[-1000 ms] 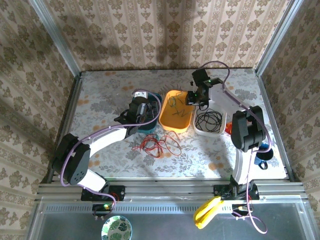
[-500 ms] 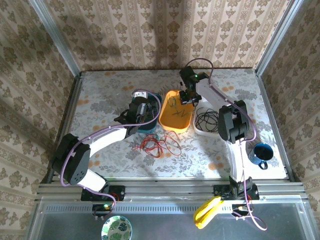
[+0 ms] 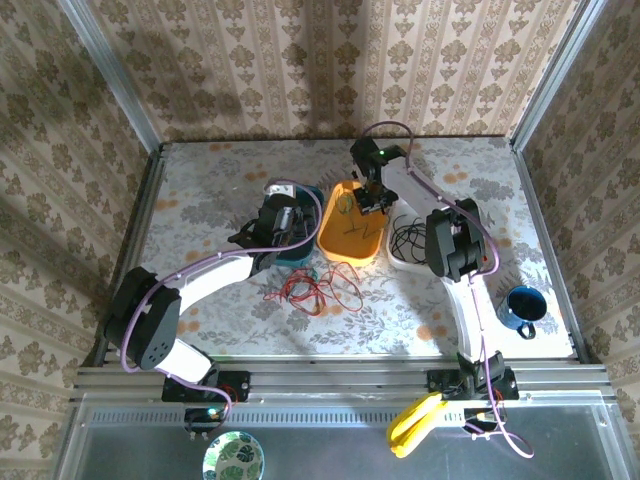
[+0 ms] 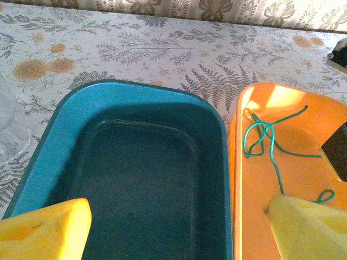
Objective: Untangle the cables
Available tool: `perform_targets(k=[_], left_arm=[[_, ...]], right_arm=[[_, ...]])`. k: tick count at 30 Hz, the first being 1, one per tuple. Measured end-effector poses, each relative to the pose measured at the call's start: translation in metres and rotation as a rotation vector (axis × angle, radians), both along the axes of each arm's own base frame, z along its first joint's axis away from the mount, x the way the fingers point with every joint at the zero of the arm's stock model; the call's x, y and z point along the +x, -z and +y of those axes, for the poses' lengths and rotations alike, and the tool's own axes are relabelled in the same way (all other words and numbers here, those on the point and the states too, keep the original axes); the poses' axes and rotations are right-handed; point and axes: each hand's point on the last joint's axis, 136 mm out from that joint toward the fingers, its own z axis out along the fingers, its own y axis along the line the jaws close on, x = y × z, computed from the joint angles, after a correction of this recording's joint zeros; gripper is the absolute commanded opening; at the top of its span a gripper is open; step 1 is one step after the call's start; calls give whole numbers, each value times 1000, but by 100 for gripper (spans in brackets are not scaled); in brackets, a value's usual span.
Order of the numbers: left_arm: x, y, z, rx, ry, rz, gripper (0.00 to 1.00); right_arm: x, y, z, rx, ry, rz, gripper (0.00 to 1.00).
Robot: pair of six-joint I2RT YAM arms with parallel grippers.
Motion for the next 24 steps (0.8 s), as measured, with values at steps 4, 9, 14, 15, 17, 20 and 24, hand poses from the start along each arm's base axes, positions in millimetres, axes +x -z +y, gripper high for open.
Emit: perform_targets(k=[4,9,14,15,17,20,24], left_arm=[[0,1,0,3,0,4,86],[-1,2,0,2,1,9,86],[-1,3,0,0,-1,12,86],[-1,3,0,-1,-2,13,86],[-1,3,0,-1,-2,15,86],[-2,4,0,0,-1,16,86],[-4,4,-2,1,5,18,86]], right_arm=[[-3,0,9,3,-31,2,10],[-7,0,17,33,-44,14,1],[-13,-7,25,92,-59,27,0],[-14,-10,28,108,-63,27,1],[-17,-18,31,134,-70,25,1],[-22,-27,33,158,-76,22,3],[-32,-33,29,157,-73,26,4]])
